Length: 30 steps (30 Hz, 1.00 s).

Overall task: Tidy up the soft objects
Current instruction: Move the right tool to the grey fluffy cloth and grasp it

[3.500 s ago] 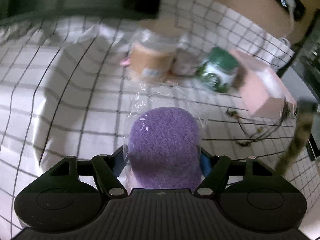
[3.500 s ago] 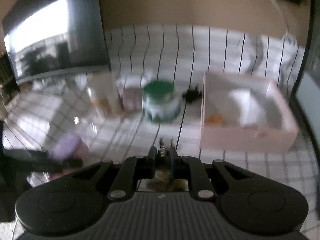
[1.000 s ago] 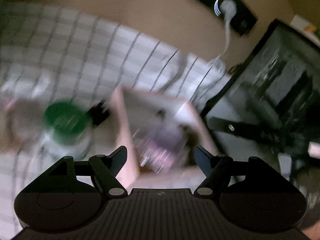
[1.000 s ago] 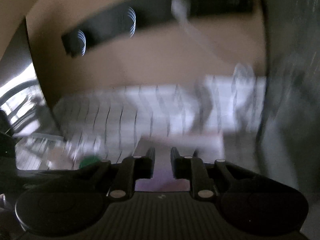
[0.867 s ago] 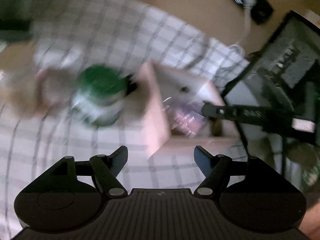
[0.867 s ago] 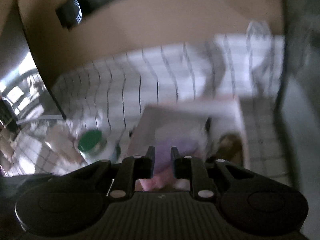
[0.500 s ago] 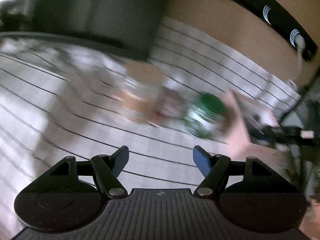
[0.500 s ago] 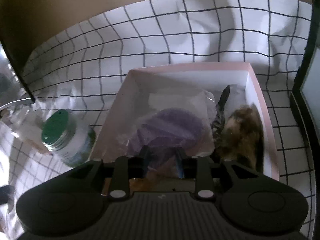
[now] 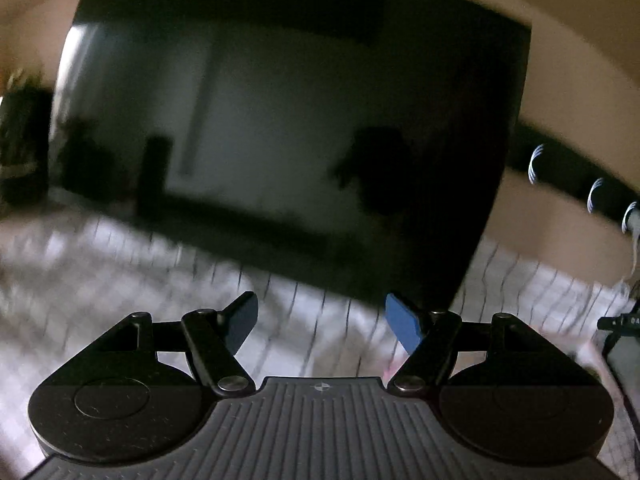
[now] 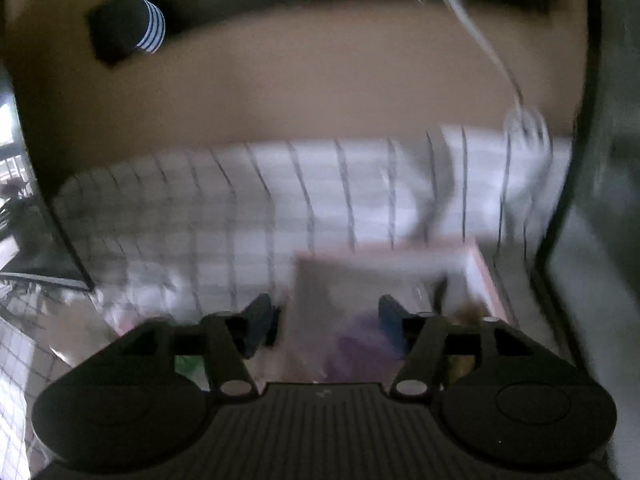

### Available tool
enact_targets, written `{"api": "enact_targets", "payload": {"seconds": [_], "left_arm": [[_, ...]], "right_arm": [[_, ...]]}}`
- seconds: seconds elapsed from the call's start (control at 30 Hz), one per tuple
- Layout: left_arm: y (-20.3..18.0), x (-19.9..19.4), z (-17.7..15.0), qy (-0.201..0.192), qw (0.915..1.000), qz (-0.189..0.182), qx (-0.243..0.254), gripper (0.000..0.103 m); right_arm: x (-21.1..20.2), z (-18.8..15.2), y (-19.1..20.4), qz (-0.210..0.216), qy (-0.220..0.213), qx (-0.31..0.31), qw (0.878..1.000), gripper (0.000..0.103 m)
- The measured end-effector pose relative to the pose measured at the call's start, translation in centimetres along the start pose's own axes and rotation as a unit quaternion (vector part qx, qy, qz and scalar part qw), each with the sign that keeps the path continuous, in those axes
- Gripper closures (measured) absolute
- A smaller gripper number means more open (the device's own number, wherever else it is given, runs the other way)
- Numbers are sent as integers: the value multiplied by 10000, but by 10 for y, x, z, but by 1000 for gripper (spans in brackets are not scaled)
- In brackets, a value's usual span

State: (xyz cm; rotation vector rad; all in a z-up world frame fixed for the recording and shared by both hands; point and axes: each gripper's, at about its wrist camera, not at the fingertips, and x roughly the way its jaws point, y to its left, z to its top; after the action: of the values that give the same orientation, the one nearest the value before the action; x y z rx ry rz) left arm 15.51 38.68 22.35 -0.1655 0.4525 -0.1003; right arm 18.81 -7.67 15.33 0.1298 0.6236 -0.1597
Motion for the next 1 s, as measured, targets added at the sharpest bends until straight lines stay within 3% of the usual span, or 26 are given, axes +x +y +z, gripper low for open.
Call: {"api": "enact_targets", "payload": {"seconds": [0.13, 0.2, 0.33, 0.43, 0.5, 0.63, 0.83, 0.9, 1.0], "left_arm": [[-13, 6, 49, -461, 9972, -374, 462, 27], [-21, 8, 65, -598, 9945, -663, 542, 27], [-39, 16, 72, -612, 9901, -1097, 619, 27], [-60, 32, 58, -285, 9873, -1386, 719, 27], [-75, 49, 44, 34, 9854, -1484, 832, 27], [-104, 79, 9, 727, 9806, -1556, 941, 27], [-135, 113, -45, 1660, 9629, -1815, 1115, 27], [-140, 124, -64, 1973, 9554, -1782, 1286, 30], [-133, 137, -82, 2275, 9517, -1676, 1198, 35]], "right_arm": [[-44, 35, 47, -144, -630, -51, 9979, 40], [-64, 60, 62, 113, -804, 76, 9967, 39], [-81, 105, 75, 869, -597, 22, 9944, 39], [-82, 125, 84, 1530, -396, -417, 9865, 39], [-78, 128, 91, 1991, -223, -989, 9747, 39], [-49, 111, 99, 2255, 233, -1874, 9558, 39], [36, 87, 92, 2756, 1402, -1853, 9328, 45], [64, 79, 94, 2855, 1758, -1795, 9249, 45], [102, 64, 104, 2863, 2176, -1800, 9156, 45]]}}
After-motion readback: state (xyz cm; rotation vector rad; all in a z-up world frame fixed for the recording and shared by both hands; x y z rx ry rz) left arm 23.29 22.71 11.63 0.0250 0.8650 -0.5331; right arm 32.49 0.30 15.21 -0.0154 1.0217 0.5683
